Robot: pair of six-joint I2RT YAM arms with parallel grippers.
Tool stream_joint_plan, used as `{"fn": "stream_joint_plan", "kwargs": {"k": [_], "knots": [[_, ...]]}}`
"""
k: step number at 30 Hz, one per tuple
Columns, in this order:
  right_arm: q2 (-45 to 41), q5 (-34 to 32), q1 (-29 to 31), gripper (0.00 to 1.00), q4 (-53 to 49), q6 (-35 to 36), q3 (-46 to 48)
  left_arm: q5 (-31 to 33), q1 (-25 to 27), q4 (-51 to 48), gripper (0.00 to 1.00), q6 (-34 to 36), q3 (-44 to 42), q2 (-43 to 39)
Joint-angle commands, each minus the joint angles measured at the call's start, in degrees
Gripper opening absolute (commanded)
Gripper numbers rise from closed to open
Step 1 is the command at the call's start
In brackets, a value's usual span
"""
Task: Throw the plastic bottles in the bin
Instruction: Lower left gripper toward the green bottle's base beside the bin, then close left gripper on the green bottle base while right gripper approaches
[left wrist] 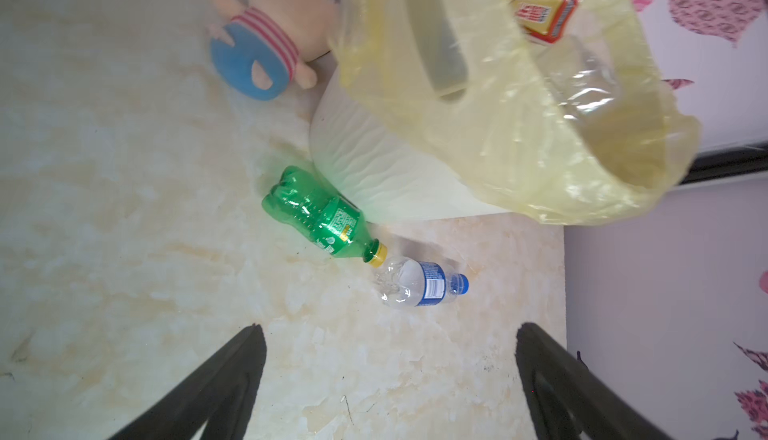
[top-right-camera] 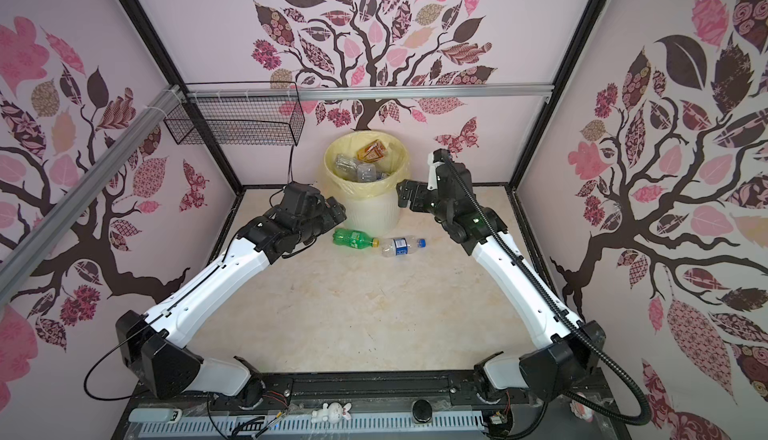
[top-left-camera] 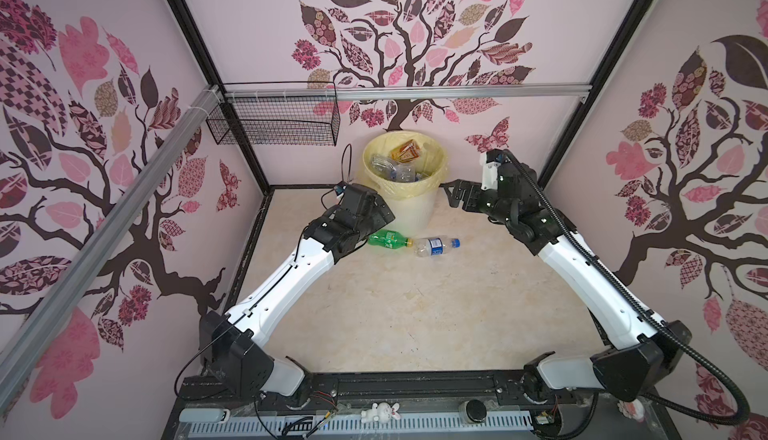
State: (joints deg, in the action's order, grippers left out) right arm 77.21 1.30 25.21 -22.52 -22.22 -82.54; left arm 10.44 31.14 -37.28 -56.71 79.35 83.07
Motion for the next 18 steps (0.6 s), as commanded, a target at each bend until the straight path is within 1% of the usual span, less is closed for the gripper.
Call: {"fn": "stream_joint_plan", "kwargs": {"k": [1,5,10,14,16,18], "knots": [[-2.9,1.8,3.1,1.00,-2.5,-1.8,2.1,-4.5,-2.1,2.3,0.97,-10.7,-5.4,-0.2],[-2.5,3.6,5.5,1.00,-3.5,-3.6,4.8,-10.2,-6.3,6.4,0.97,-16.2,-11.0,1.6],[-0.2,3.1,7.5,1.00,-3.3,-2.3,6.1,-15.2,-11.0,13.5,0.97,-20.2,-14.6,6.2],[3.8,2.5,9.3,1.00,-7.2,0.0,2.6,-19.2,-13.3,16.6,0.97,-21.9,-13.4,12.9],[4.8,1.3,10.8,1.00,-6.7,0.8,2.9,-20.4,-13.6,17.9,0.97,-21.6,-12.0,16.1],[5.9,1.4,11.4,1.00,-5.7,0.1,4.3,-21.6,-13.7,19.4,0.97,-21.2,-10.6,18.7]]}}
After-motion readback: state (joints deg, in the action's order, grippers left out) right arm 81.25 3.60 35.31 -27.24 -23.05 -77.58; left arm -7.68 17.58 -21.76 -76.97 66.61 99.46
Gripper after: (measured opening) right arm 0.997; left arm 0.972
